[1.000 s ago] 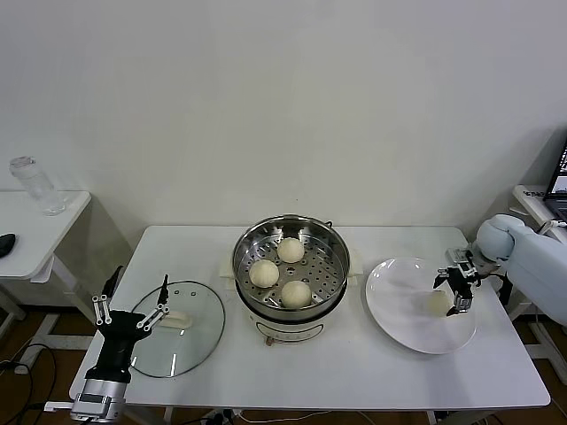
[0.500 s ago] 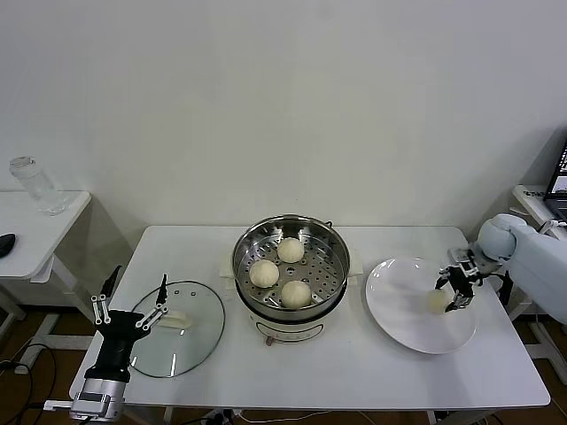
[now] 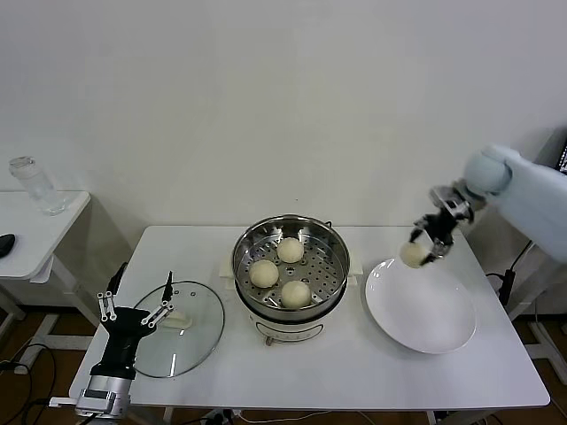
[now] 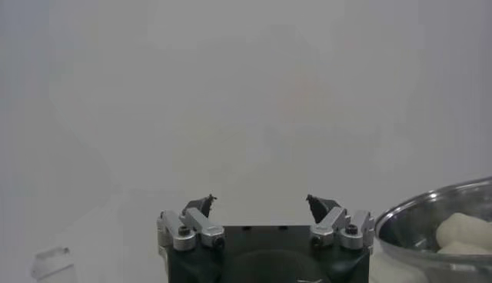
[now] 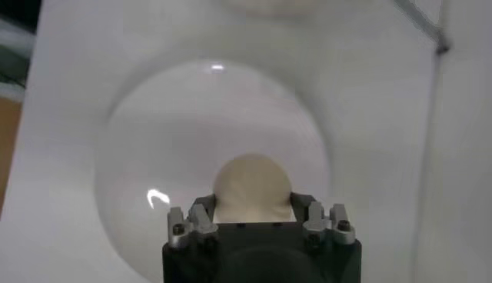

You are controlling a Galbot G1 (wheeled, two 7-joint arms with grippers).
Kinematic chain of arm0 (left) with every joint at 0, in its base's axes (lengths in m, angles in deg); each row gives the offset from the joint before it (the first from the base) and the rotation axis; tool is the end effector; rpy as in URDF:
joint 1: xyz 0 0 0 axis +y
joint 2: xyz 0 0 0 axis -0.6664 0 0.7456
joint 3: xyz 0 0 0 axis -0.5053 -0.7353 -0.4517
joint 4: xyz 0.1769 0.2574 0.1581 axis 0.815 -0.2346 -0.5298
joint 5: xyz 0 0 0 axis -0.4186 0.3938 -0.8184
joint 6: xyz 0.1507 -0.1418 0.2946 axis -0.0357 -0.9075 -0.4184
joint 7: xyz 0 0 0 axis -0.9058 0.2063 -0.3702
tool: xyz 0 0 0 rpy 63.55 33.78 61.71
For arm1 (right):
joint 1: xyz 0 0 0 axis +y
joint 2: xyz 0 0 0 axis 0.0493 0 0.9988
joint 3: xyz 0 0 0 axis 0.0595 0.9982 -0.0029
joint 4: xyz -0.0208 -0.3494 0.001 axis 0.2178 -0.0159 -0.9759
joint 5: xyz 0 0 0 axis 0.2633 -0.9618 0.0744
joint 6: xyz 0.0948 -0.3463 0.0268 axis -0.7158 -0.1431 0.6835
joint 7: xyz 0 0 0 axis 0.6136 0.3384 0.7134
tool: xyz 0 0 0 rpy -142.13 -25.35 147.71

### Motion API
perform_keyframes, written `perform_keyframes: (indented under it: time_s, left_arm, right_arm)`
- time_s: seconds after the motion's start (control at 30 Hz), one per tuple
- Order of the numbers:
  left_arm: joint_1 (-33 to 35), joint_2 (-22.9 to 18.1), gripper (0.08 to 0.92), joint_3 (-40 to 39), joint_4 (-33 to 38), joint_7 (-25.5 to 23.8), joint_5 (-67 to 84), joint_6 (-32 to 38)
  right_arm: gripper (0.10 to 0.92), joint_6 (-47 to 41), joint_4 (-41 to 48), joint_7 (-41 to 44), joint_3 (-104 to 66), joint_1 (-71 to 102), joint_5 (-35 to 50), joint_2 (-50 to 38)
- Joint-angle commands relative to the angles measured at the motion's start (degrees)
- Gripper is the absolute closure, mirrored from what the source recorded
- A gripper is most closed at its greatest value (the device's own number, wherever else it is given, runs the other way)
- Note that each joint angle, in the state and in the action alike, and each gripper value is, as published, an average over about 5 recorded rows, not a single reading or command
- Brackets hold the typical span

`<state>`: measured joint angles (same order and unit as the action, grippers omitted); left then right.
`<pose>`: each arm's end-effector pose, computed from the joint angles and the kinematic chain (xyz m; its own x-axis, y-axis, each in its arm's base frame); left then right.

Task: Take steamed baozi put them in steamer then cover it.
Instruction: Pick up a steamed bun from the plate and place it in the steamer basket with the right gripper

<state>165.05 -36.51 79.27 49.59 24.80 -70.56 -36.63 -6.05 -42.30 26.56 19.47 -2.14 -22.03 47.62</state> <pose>0.1712 0.0785 -0.2842 -0.9744 0.0656 -0.2148 -0.0085 0.9450 0.3270 0.5899 -0.1543 -0.0294 -0.0987 -0.2230 0.9698 -0.9617 -0.2290 -0.1506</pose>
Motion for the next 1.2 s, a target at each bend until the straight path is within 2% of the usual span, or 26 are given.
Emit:
perform_keyframes:
  time_s: [0.03, 0.27, 0.5, 1.2]
  left_arm:
    - [-0.1, -0.1, 0.177, -0.2, 0.1, -0.1, 0.0, -0.1]
    - [-0.5, -0.1, 0.177, -0.2, -0.1, 0.0, 0.0, -0.1]
    - [-0.8, -0.2, 0.177, -0.3, -0.3, 0.2, 0.0, -0.2]
    - [-0.6, 0.0, 0.177, 0.2, -0.2, 0.3, 0.2, 0.1]
  right_arm:
    - [0.353, -4.8, -6.9, 2.6, 12.7, -17.6, 14.4, 11.0]
    - [0.355, -6.1, -7.4, -1.0, 14.6, -15.2, 14.5, 17.3]
    - [0.355, -6.9, -6.5, -3.2, 15.0, -10.4, 10.9, 21.7]
    - [0.364, -6.0, -2.6, -4.6, 15.3, -2.6, 1.2, 25.7]
